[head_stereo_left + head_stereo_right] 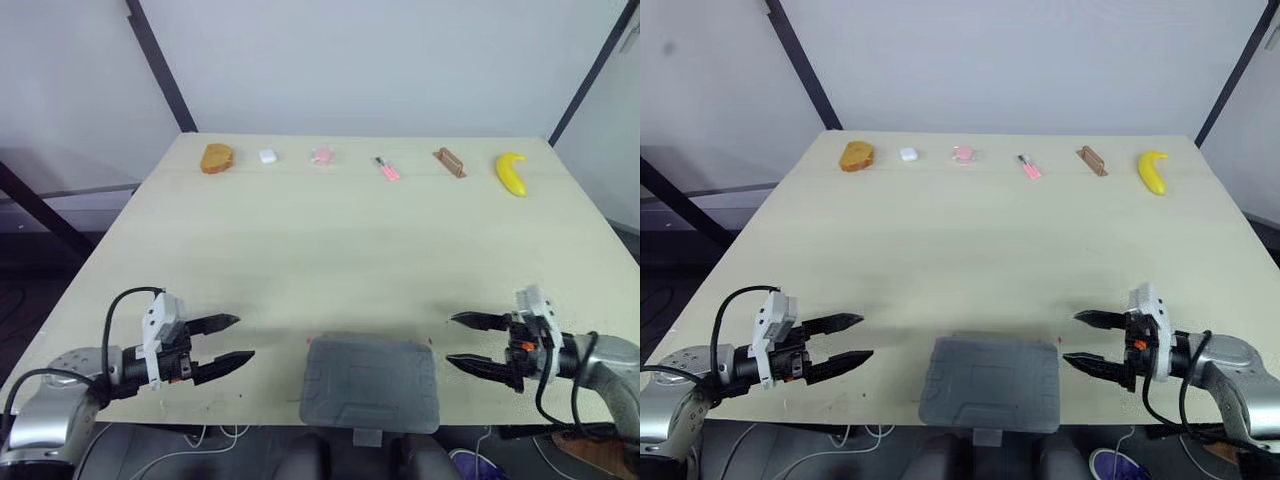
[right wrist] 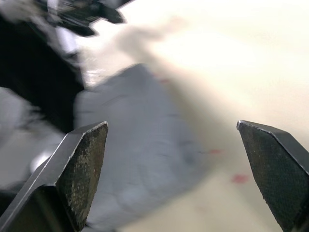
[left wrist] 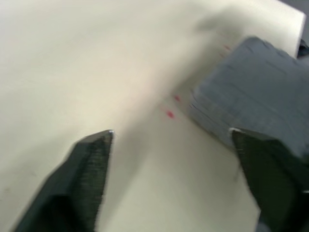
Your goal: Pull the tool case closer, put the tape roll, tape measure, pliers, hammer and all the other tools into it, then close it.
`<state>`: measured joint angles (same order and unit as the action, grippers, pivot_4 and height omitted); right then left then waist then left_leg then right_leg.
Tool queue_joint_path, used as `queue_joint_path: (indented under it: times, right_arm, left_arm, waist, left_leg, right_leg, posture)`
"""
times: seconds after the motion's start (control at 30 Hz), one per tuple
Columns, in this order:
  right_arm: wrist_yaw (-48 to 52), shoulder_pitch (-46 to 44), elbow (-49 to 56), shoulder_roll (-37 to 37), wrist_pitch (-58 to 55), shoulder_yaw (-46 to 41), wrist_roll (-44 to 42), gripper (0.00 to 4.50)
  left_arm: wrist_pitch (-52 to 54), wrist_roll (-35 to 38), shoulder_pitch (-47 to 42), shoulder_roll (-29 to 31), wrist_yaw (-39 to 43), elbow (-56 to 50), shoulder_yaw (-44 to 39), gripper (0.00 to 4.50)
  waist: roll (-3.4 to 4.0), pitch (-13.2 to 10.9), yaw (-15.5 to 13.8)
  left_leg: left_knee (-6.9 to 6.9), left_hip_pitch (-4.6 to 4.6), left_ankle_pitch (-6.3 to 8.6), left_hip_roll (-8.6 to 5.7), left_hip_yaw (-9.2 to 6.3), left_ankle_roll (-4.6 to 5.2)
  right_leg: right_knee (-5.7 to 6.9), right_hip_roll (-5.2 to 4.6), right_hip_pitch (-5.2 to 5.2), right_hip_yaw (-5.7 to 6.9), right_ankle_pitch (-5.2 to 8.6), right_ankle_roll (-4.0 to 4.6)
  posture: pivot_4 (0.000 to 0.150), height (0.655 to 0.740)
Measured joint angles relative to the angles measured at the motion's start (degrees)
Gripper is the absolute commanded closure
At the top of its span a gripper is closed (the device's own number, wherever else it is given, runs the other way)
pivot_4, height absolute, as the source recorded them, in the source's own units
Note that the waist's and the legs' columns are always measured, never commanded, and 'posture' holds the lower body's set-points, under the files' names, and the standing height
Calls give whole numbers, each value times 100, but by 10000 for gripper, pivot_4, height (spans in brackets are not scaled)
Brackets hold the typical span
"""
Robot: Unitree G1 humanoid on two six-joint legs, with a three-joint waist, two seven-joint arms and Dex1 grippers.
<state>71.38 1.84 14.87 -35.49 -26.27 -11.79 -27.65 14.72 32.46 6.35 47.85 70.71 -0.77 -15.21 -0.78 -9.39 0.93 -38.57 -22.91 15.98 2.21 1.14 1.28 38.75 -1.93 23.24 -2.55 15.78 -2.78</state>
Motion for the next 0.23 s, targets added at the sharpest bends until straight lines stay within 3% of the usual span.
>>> queue_joint_path:
  times: [0.23]
  right_arm:
    - [-45,478,-834,-140,1645,-691,186,0]
  left_arm:
    - [-34,-198,-116,-57,-488,-134,-57,403]
  waist:
    - [-2,1,-13]
  left_leg:
    - [-1,10,0,-2,8,0]
  right_leg:
    - [-1,-4,-8,-8,0,0]
  posture:
    - [1500,7400]
